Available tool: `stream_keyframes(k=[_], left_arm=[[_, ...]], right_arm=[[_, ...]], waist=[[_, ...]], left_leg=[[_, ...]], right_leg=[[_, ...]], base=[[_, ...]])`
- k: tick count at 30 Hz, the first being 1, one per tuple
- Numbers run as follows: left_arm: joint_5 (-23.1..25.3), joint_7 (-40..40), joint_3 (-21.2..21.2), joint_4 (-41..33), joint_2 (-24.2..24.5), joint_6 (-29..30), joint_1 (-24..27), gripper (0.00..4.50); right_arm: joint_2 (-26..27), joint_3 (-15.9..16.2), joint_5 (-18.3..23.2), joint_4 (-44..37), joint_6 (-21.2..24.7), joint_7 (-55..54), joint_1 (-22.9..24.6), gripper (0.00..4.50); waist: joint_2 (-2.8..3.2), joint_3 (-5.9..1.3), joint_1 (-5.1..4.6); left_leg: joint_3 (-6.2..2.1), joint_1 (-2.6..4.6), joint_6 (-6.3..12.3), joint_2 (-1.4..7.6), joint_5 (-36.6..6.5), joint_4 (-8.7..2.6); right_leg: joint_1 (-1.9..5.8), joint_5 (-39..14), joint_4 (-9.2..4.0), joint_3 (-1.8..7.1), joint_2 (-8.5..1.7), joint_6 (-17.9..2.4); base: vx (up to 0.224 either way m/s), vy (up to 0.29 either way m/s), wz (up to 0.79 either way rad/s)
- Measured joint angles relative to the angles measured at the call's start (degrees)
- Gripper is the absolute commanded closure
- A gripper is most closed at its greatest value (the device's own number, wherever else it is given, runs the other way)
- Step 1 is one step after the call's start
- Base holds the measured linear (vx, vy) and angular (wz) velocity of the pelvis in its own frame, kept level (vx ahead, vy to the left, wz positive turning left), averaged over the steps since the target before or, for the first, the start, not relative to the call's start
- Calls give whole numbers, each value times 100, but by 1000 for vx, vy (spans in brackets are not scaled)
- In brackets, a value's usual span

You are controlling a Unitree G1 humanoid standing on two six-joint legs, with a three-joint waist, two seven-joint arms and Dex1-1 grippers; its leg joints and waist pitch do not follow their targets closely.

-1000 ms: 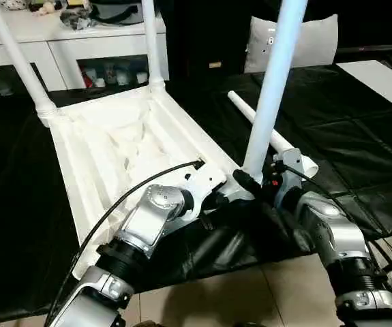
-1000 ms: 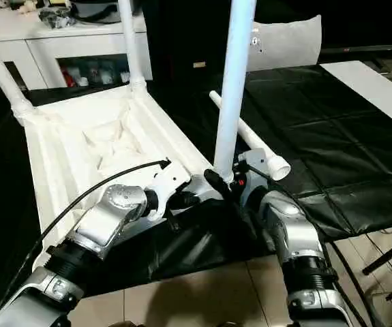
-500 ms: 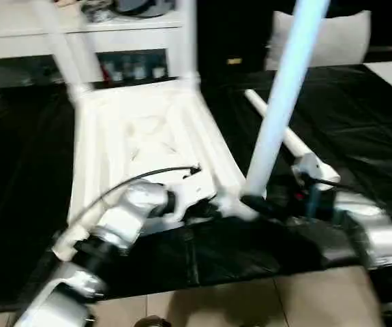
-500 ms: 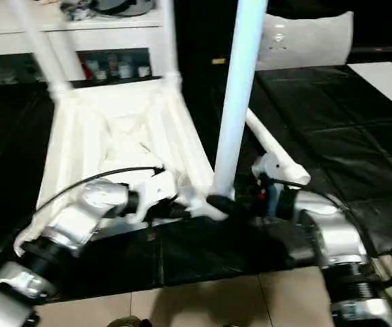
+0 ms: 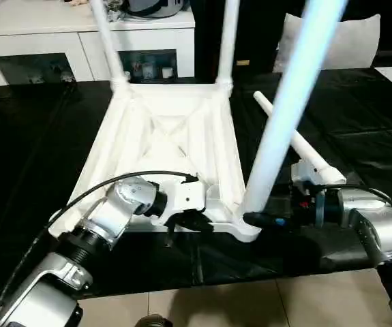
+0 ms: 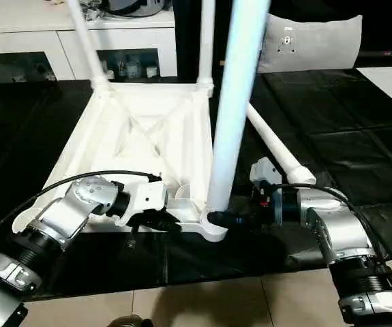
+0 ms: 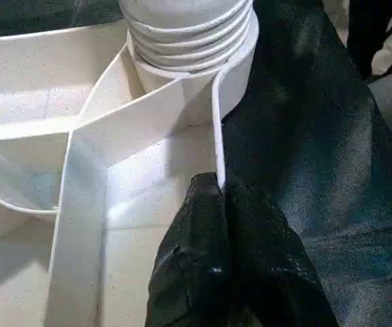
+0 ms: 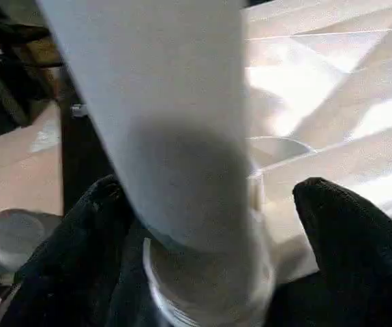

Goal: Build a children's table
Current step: Rotate leg to tighten

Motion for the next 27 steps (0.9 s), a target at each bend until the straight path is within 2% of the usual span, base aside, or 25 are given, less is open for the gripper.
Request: stream_keyframes(k=[18, 23, 27], left_arm=[[-45, -207, -2, 140, 12, -155, -27, 450], [-65, -241, 18, 101, 19, -59, 3, 450], [-94, -97, 161, -77, 11, 480, 101, 450]], right_arm=[[-66, 27, 186, -184, 341, 159, 158, 231], [22, -52, 216, -351, 401, 22, 318, 245], [326, -90, 167, -540, 585, -548, 384, 248]], waist=[[2, -2, 20], [1, -3, 12], [20, -16, -53]], left_leg=[[2, 11, 0, 0, 0, 2], [2, 20, 0, 1, 0, 0], [15, 50, -4, 1, 2, 2]], right_leg=[[8, -1, 3, 2, 0, 1], [13, -2, 5, 2, 0, 3], [16, -11, 35, 19, 0, 17]], base=[[0, 0, 0], [0, 0, 0], [0, 0, 0]])
